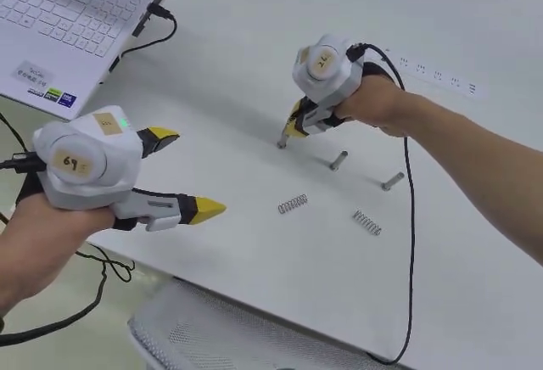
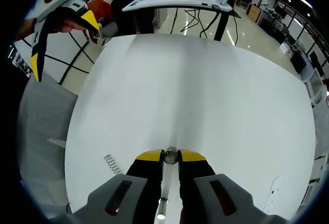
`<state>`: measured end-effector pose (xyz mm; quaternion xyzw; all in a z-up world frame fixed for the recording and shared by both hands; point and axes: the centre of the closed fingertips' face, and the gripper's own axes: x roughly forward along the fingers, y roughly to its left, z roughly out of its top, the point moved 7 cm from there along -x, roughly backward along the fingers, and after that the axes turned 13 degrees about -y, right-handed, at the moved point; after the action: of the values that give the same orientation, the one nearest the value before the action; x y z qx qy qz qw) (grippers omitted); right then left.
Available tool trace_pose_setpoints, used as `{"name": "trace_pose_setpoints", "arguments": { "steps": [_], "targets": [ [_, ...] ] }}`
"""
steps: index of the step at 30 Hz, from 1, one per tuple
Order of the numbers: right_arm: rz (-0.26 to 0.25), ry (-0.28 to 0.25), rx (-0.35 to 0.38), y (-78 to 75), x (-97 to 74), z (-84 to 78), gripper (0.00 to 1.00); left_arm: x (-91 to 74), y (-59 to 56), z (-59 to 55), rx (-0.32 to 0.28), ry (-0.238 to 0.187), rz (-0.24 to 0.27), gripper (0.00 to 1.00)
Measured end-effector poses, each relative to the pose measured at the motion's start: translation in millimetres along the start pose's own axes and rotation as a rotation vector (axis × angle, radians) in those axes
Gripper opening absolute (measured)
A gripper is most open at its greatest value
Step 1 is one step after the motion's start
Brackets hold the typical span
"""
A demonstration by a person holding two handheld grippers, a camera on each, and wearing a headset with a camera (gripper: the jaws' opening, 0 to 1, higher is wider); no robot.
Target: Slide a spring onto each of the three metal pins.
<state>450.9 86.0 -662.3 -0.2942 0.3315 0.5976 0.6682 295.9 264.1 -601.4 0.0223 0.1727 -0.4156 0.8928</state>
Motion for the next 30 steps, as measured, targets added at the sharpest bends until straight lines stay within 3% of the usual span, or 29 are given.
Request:
{"name": "trace_pose_setpoints", "arguments": {
  "steps": [30],
  "targets": [
    [0.032,0.044,-0.007,2.1,22.9,-10.2,0.09,1.2,0.4,-0.8,-0.003,0.009,0.002,0.7]
  ]
}}
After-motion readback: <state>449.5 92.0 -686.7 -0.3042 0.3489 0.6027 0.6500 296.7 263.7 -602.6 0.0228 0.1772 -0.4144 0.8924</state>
